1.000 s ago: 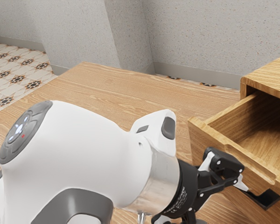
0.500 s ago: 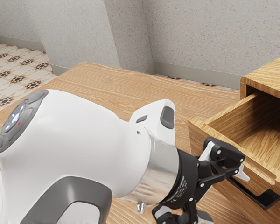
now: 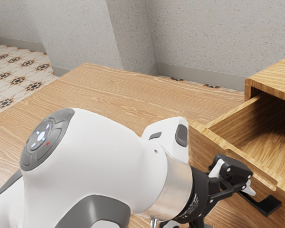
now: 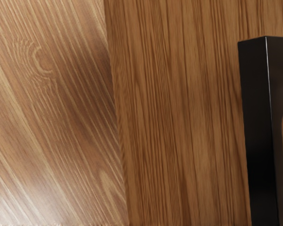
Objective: Pull the drawer handle with one arm to open the drawer
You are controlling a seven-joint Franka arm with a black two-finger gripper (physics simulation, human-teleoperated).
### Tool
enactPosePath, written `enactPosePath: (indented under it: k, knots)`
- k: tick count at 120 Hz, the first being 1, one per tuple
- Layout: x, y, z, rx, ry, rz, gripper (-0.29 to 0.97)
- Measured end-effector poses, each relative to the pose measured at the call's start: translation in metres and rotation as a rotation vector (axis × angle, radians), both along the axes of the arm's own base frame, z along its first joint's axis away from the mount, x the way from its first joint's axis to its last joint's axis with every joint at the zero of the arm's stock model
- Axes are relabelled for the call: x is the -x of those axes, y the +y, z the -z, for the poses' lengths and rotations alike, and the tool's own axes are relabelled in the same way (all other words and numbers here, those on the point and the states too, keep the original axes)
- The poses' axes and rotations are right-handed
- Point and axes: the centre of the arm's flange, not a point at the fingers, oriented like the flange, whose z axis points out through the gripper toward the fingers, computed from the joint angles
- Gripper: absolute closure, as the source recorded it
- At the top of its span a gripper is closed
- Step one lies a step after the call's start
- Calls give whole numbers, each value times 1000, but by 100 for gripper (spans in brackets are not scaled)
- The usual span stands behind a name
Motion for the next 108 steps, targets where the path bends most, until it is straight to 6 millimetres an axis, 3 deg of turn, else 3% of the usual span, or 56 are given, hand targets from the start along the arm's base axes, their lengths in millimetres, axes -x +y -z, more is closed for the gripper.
enactPosePath:
  k: [36,85,97,108]
  knots:
    - [20,7,0,9,-1,13,3]
    - [62,40,-10,51,-29,7,3]
    - [80,71,-53,129,-87,6,3]
    - [106,106,-127,118,-139,25,3]
